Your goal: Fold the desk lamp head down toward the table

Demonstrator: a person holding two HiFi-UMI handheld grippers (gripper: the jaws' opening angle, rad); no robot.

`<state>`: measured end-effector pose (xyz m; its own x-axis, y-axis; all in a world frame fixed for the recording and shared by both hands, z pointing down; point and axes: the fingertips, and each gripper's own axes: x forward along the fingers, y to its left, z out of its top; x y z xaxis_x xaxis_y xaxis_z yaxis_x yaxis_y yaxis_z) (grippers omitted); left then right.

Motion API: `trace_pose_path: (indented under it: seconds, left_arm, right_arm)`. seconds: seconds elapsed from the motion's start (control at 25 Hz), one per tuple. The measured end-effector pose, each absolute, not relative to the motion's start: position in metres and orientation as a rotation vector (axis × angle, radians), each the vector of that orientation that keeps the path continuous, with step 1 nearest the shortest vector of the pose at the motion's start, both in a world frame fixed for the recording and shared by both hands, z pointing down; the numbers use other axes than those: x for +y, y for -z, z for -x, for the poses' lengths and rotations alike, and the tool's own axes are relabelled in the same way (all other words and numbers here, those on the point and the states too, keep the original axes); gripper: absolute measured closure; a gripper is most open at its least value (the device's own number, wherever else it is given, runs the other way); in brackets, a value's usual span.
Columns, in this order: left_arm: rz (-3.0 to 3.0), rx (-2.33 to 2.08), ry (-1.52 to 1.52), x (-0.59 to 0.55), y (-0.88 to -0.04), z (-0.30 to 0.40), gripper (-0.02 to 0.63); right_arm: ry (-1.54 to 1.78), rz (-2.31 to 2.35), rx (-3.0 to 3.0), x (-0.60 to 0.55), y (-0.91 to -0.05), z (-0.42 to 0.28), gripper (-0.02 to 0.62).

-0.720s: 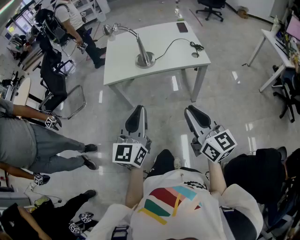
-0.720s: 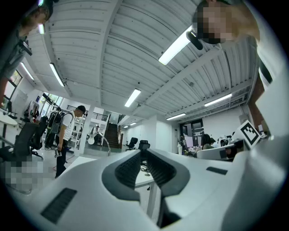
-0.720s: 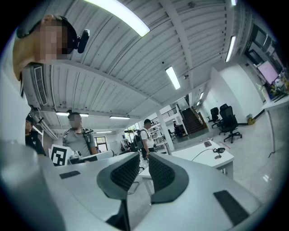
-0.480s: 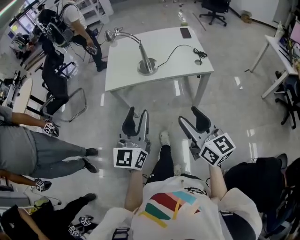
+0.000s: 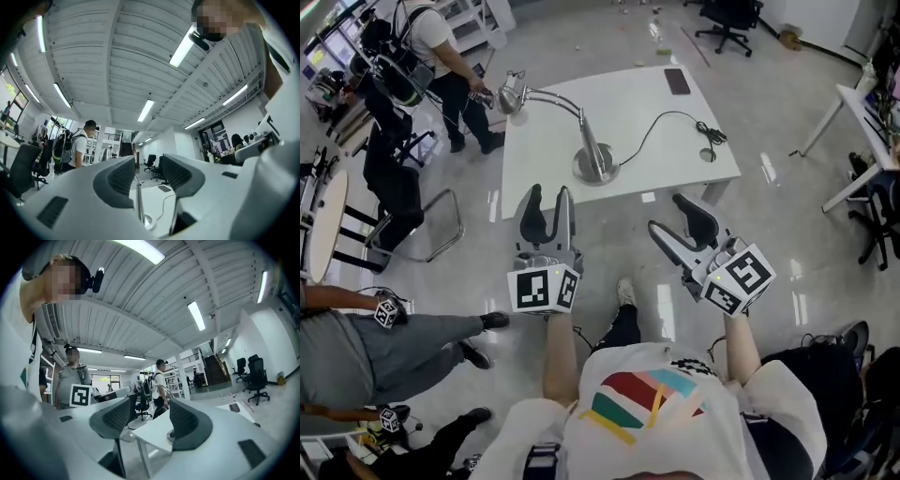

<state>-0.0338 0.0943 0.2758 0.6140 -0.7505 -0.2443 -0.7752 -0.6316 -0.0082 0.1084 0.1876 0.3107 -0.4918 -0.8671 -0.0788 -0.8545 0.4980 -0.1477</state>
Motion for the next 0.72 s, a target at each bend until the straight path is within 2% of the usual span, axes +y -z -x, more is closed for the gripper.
trace_pose_path:
  seconds: [0.36, 0.72]
  left_arm:
    - [2.601, 1.313, -0.185, -0.115, -0.246, 0.061, 0.391]
    - [2.539, 1.318, 0.034, -0.2, -0.269, 0.021, 0.393]
  right_arm:
    - [-0.008, 1.345, 2.775, -0.037, -0.264, -0.061, 0.345]
    - [0.063, 1.131, 2.972, -0.174, -0.286, -0.062, 0.345]
